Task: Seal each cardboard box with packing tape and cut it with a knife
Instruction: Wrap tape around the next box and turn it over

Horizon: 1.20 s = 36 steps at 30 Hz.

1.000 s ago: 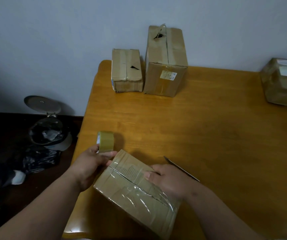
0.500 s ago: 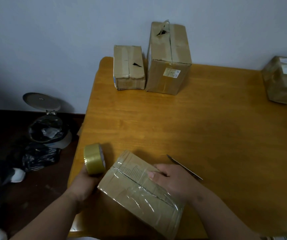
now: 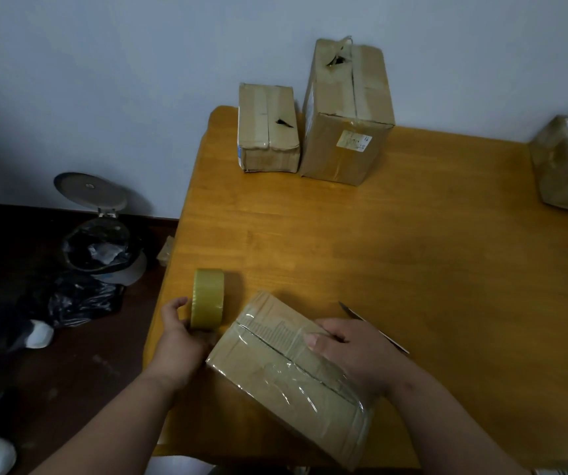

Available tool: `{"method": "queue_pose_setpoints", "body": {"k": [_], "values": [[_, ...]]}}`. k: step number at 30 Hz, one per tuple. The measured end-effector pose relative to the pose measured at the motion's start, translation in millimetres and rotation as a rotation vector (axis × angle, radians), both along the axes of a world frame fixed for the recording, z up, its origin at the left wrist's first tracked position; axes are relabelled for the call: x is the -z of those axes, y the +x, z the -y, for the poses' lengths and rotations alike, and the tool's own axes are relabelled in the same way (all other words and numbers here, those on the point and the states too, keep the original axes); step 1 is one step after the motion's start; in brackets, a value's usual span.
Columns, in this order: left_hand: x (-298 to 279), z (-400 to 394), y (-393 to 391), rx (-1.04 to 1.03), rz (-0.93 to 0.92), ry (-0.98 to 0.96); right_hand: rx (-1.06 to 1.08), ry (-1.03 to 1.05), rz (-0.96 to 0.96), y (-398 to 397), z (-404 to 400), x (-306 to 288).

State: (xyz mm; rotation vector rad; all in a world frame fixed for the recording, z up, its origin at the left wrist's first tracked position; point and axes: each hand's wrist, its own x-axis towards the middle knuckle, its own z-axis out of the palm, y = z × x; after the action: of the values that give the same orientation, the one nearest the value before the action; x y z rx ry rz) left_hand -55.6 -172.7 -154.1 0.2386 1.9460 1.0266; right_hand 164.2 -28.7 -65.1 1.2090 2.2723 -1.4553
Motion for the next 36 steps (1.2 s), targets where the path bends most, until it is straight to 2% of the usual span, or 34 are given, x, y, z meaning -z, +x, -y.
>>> {"method": "queue_pose_setpoints", "body": {"k": [5,11,14,20,21,23,25,26,28,30,33,36], "values": [[4.0,0.8,3.4,0.088,-0.141,-0.094,-0.004,0.002,0.016,-0.5,1.5,-2.0],[8.7,4.5,-2.2,0.204,-0.434,-0.314,0.015,0.006,0.000,1.1,4.5,-0.9],[13.0,5.9,-9.1,0.210,-0.437,-0.375,0.024,-0.002,-0.010,0.6,5.6,-1.2],[26.8,28.2,-31.4,0.066,-0.388,-0.616,0.003,0.026,0.002,0.3,5.6,-3.2],[30.9,32.0,-33.9,0.021,-0.309,-0.600,-0.001,0.029,0.003,0.2,5.9,-3.2],[36.6,39.2,-38.3,-0.116,-0.079,-0.445,-0.009,0.024,0.011,-0.6,5.6,-3.1],[34.1,46.8,-41.7,-0.186,0.009,-0.321,-0.019,-0.008,0.033,-1.7,3.9,-4.9],[30.7,48.5,-42.8,-0.199,-0.058,-0.305,-0.020,-0.037,0.048,-2.9,2.5,-6.4],[16.3,42.5,-43.2,-0.244,-0.340,-0.322,-0.013,-0.085,0.090,-5.8,-0.5,-9.3],[-8.2,26.6,-32.5,-0.260,-0.557,-0.214,-0.044,-0.071,0.158,-9.0,-4.8,-11.8],[-46.8,8.1,4.0,-0.203,-0.615,0.060,-0.059,-0.042,0.207,-10.4,-9.2,-14.7],[-69.6,7.4,49.2,-0.205,-0.508,0.203,0.007,-0.007,0.166,-7.1,-3.0,-13.8]]}}
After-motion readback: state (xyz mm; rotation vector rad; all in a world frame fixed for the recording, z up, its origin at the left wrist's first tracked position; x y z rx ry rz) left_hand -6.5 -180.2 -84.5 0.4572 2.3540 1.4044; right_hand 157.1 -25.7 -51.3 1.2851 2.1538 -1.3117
